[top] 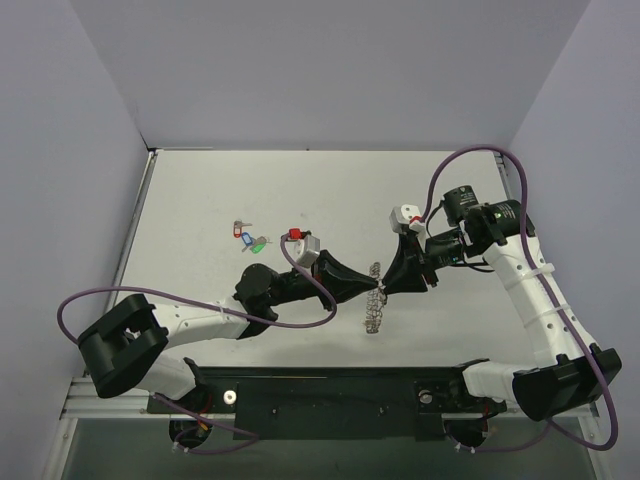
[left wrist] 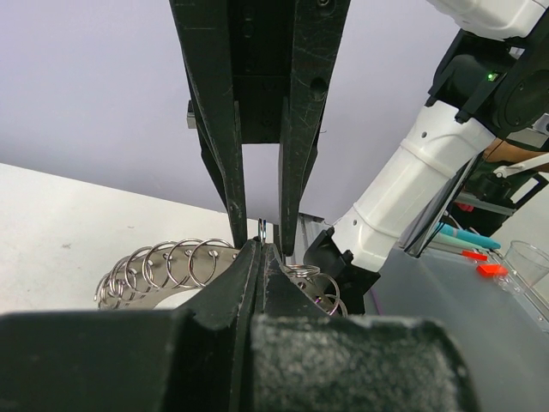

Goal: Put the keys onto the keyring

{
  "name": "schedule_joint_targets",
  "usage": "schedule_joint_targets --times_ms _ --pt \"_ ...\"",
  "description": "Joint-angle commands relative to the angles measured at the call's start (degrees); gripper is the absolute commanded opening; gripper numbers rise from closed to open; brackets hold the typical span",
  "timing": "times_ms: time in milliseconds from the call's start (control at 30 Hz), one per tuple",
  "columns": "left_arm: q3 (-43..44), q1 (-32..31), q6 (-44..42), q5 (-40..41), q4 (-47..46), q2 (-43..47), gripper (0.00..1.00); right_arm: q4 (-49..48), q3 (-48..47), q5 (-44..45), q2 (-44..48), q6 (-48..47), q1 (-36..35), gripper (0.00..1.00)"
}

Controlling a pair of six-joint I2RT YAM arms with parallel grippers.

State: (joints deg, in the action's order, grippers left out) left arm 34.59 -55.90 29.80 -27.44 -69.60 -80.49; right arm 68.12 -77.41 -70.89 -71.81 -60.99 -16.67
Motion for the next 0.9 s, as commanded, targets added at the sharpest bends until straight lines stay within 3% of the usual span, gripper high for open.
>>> schedule_joint_targets --times_ms 0,567,700,867 --pt "3.2 -0.4 0.3 0.9 -4.0 0.2 0.00 1.9 -1.7 -2.1 -0.4 -0.7 -0.6 0.21" --pt "3.3 -0.7 0.0 1.5 -3.7 -0.5 0.00 1.4 -1.8 -3.5 -0.4 0.2 -0.5 0.19" --pt "3.4 -0.8 -0.1 1.7 -3.3 -0.5 0.00 0.4 -1.3 -3.4 -0.3 1.9 -0.6 0.02" --pt "3.2 -0.8 -0.3 2.2 -2.9 -0.5 0.00 -1.2 -1.3 -2.1 0.1 4.7 -0.7 0.00"
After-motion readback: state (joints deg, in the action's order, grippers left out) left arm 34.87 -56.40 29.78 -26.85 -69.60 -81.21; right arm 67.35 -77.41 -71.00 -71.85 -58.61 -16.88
